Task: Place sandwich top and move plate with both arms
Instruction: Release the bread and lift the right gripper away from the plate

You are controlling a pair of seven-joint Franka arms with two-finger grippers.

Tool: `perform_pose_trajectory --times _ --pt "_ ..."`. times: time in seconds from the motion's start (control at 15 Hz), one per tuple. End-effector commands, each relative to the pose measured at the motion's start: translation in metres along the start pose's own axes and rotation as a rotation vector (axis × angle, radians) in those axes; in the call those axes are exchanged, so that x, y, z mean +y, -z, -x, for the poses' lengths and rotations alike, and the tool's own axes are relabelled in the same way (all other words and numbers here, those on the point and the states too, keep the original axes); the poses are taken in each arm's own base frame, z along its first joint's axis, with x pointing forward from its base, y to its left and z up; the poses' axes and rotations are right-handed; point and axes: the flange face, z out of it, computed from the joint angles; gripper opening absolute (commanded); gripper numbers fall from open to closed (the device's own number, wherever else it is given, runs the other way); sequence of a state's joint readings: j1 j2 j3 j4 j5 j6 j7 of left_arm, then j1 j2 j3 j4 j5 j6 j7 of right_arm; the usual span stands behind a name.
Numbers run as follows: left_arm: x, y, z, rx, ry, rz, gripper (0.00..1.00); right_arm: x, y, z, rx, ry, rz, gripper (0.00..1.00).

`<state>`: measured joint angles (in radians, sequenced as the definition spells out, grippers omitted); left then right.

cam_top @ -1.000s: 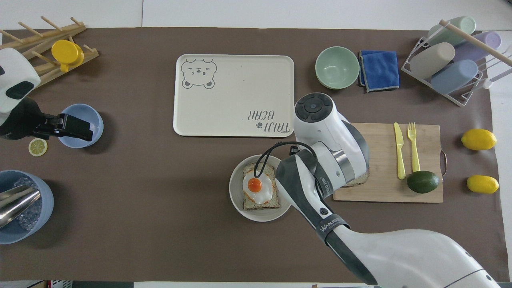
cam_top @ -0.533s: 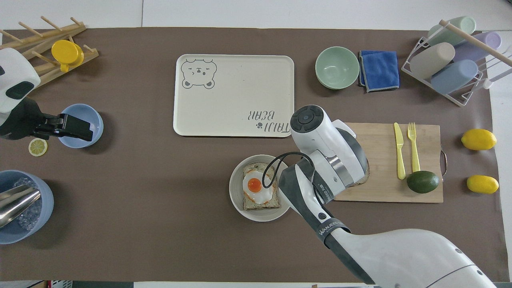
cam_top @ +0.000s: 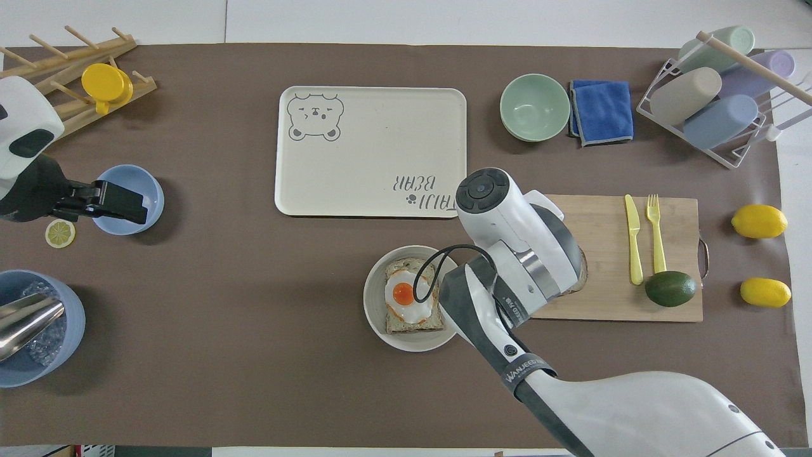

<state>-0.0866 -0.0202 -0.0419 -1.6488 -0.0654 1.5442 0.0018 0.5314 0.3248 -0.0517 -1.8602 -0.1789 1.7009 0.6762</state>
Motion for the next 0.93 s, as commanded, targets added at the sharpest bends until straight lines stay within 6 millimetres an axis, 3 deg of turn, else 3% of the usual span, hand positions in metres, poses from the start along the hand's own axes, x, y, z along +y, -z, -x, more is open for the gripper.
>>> perform_pose_trajectory --times 0.0,0.13,0.33,0.4,0.53,0.87 --pt "-0.001 0.006 0.004 0.014 0.009 -0.020 1.00 -0.035 0.067 0.016 0.014 0.074 0.013 0.00" --pt "-0.001 0.006 0.005 0.012 0.009 -0.018 1.00 -0.058 0.095 0.040 0.036 0.113 -0.004 0.00" --pt "-0.001 0.005 0.005 0.009 0.008 -0.018 1.00 -0.090 0.112 0.066 0.022 0.070 -0.115 0.00" --pt "-0.002 0.005 0.005 0.009 0.009 -0.020 1.00 -0.109 0.118 0.078 0.037 0.062 -0.174 0.00" --pt "-0.003 0.002 0.006 0.003 0.008 -0.020 1.00 -0.128 0.109 0.090 0.049 0.076 -0.190 0.00" --pt "-0.002 0.003 0.007 0.008 0.008 -0.020 1.00 -0.132 0.081 0.085 0.021 0.049 -0.280 0.00"
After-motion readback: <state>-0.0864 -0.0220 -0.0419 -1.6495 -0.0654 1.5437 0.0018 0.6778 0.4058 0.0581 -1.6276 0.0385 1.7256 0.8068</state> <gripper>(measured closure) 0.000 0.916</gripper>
